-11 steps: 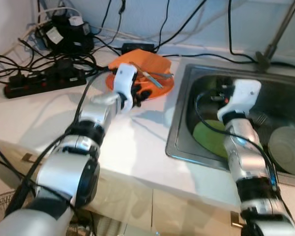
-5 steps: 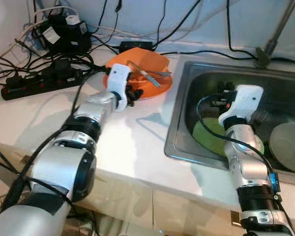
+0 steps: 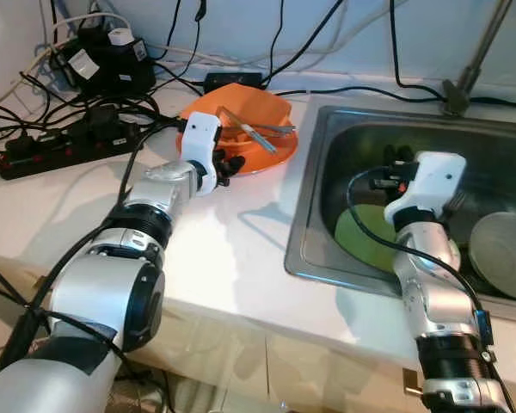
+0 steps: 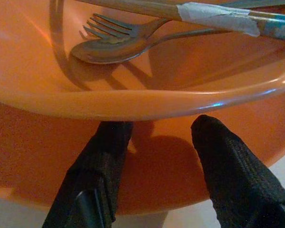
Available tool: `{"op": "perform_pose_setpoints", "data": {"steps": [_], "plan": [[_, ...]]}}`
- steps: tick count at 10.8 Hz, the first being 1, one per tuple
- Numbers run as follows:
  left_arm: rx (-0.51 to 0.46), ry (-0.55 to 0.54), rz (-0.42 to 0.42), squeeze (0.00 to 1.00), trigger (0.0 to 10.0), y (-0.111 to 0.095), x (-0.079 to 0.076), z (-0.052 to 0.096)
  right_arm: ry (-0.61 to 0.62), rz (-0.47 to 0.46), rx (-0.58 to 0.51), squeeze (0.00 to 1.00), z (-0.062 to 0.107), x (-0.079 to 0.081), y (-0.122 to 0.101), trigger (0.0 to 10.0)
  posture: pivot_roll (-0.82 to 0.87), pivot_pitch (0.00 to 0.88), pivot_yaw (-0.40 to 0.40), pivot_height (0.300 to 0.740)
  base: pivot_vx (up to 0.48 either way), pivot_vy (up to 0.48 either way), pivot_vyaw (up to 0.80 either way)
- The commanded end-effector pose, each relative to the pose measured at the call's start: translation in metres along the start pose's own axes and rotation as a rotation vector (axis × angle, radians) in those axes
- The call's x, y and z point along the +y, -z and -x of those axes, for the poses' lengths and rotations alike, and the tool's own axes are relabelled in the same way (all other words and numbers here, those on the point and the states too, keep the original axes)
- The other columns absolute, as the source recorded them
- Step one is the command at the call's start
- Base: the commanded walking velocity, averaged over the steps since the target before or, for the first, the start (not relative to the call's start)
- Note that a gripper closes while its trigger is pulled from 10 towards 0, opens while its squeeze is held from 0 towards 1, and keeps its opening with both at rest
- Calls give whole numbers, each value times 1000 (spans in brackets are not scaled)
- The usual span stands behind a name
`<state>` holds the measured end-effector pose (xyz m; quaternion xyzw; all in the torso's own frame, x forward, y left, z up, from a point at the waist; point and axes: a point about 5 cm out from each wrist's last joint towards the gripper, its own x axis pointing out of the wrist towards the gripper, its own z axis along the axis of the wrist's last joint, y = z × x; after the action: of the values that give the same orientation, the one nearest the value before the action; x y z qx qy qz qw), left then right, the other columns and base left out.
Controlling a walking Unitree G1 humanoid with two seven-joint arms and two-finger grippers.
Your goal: Kitchen organization
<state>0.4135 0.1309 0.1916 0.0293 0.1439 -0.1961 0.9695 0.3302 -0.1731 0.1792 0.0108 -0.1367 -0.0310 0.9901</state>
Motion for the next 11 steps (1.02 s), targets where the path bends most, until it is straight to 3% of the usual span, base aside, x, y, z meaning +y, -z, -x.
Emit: {"op": "perform_pose_setpoints", "data": {"steps": [1, 3, 8, 11], "plan": [[41, -7, 28, 0, 10000, 10, -2, -1, 0, 3, 37, 0, 6, 2, 7, 10000, 40, 94, 107, 740, 0, 0, 0], [13, -15, 41, 0, 10000, 5, -4, -3, -2, 7, 43, 0, 8, 1, 6, 10000, 37, 115, 102, 740, 0, 0, 0], [56, -14, 47, 0, 10000, 18, -7, -4, -19, 8, 27, 0, 6, 5, -6, 10000, 12, 137, 97, 740, 0, 0, 0], [191, 48, 40, 0, 10000, 42, -7, 0, -16, -2, 44, 0, 9, 6, -4, 10000, 47, 161, 101, 740, 0, 0, 0]]}}
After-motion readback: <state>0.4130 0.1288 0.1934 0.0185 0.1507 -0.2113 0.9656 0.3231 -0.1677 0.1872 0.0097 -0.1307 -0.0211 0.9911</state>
